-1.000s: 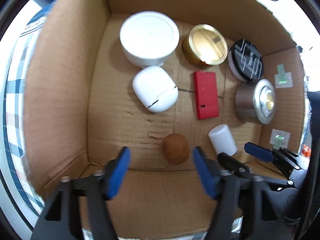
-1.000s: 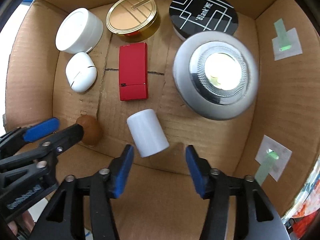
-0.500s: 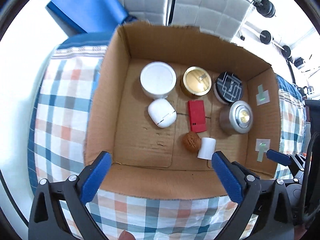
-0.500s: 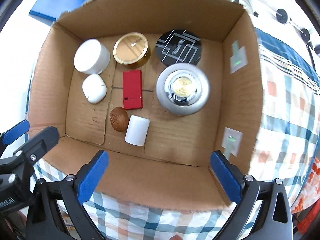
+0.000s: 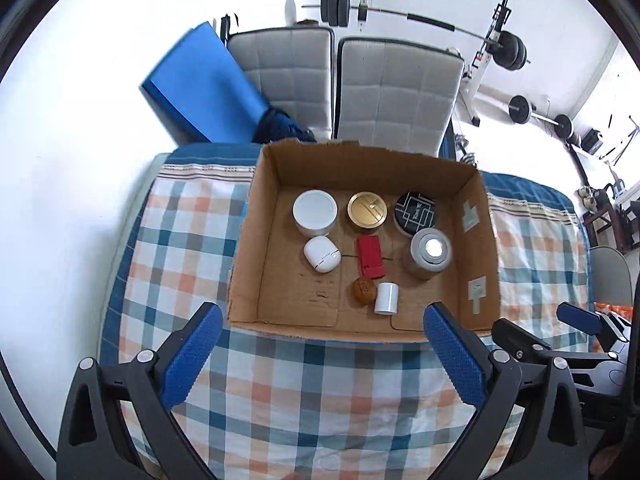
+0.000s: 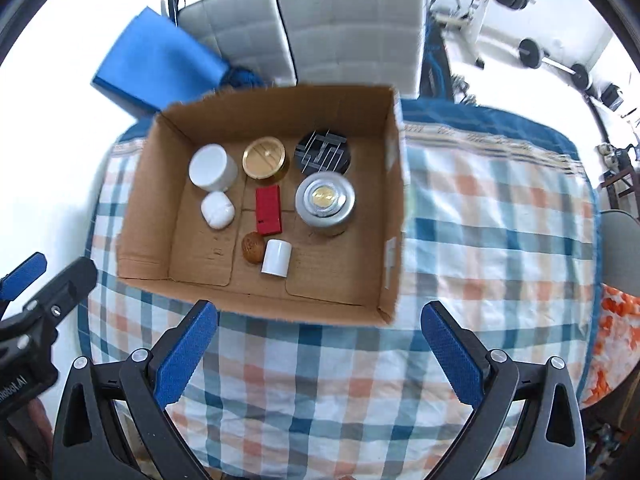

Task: Organize rigid objects

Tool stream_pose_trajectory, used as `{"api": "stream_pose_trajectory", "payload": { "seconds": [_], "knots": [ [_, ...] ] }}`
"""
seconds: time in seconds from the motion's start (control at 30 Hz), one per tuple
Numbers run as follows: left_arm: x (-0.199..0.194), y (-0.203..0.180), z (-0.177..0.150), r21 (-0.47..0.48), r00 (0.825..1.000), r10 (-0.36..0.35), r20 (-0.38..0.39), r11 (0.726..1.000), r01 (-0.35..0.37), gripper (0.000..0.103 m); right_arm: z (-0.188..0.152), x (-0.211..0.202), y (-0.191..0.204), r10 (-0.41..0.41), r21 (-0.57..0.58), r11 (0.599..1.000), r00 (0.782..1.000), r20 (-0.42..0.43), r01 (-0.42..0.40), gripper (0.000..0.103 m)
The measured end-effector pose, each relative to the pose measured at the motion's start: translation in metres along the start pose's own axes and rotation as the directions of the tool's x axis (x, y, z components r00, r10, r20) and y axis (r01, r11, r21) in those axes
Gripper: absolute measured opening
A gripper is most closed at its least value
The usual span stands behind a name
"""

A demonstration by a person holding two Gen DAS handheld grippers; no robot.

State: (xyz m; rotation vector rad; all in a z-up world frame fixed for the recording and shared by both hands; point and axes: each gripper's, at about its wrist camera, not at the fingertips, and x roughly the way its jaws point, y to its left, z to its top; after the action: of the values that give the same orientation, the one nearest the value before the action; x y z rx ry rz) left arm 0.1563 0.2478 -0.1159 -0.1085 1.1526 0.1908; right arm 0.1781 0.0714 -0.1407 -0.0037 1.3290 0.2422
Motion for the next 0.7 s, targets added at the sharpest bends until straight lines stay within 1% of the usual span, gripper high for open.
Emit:
{"api": "stream_pose_trajectory", "payload": {
  "seconds": [0.07,0.1,0.17,0.4,0.53,0.7],
  "knots": [
    [-0.023,-0.004,-0.006,0.010,0.999,0.017,0.050,1.000,-0.017,0.103,-0.009,-0.023,-0.005,-0.004,0.015,1.000,0.999,0.043,0.003,0.103],
    [-0.032,-0.005,-0.008,0.012,0.997,0.026,0.066,1.000,-0.027,0.103,-0.015,-0.035,-0.008,0.006,0.023,1.000,0.998,0.064,-0.008,0.103],
    [-0.050,-0.007,-0.013,0.017,0.995,0.029,0.098,0.999,-0.031,0.103,-0.023,-0.055,-0.011,0.001,0.031,0.999,0.995,0.097,-0.004,0.103],
    [-0.095,-0.010,-0.028,0.012,0.990,0.019,0.142,1.000,-0.021,0.103,-0.051,-0.121,-0.015,-0.006,0.026,1.000,0.979,0.205,0.001,0.103],
    [-0.116,-0.015,-0.036,0.027,0.986,0.016,0.166,0.999,-0.021,0.103,-0.065,-0.152,-0.017,-0.002,0.020,1.000,0.971,0.241,-0.002,0.103],
    [-0.139,-0.021,-0.042,0.037,0.982,0.002,0.191,0.999,-0.010,0.103,-0.078,-0.175,-0.021,0.010,0.019,1.000,0.968,0.249,-0.016,0.103]
  ]
}}
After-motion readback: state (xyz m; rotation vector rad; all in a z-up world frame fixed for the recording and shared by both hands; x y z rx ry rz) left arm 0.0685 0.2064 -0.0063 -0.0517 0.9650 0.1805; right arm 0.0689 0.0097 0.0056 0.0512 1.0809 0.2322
